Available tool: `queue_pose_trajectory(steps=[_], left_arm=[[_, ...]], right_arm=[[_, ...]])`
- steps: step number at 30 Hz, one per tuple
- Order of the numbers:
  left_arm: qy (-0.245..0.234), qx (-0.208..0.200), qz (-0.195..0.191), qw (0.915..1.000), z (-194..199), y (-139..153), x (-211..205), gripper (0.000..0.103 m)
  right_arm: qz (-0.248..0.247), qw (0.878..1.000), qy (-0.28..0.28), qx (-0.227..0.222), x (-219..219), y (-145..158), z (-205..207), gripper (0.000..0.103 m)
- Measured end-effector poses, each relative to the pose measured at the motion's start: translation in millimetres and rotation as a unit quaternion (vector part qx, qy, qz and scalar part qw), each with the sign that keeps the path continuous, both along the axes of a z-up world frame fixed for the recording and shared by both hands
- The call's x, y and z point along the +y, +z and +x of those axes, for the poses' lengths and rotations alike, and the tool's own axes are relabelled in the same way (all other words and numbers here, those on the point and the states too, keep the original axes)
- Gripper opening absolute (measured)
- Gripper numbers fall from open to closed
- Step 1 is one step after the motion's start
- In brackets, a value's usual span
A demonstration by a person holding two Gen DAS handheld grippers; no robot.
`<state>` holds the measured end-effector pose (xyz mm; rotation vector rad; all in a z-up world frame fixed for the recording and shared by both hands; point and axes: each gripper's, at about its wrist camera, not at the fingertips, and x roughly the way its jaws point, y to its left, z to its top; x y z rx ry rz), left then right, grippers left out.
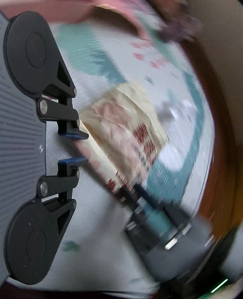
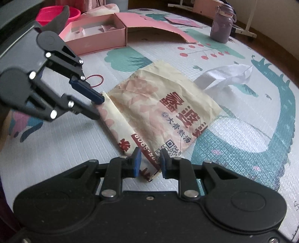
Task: Fold shopping bag
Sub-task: 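Pinch the new fold with the left gripper while the right gripper holds the bag edge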
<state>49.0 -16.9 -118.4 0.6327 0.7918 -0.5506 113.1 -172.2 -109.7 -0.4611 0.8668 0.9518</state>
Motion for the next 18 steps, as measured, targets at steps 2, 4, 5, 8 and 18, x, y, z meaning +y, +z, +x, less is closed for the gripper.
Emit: queue_pose_trajectory(steps=[2,4,5,8,18], left_arm=[[-0.072,-0.041,0.101,0.9914,-13.2,-10.3,-15.5,0.019],[-0.109,-0.061,0.143,0.9819,-19.2,-14.6,-22.1,0.020],[-0.117,-0.067,0.154,0.9788,-20.3,-15.6,-24.2,0.020],[-0.156,-0.091,0.199,0.9633,-25.5,-22.0,-28.6,0.020],[-0.241,-0.075,0.250,0.9347,-15.7,-27.7,-33.4,0.010]], right_arm=[[0.009,1.000,-0.002,0.020,-2.5,-0.4,7.0,0.020],[0.013,0.999,0.000,0.033,-4.1,-1.0,11.5,0.020],[0.015,0.999,0.003,0.038,-4.6,-1.3,13.6,0.020],[0.016,0.999,0.015,0.049,-4.2,-2.0,18.3,0.020],[0.036,0.996,0.033,0.071,-4.5,-4.7,27.2,0.020]])
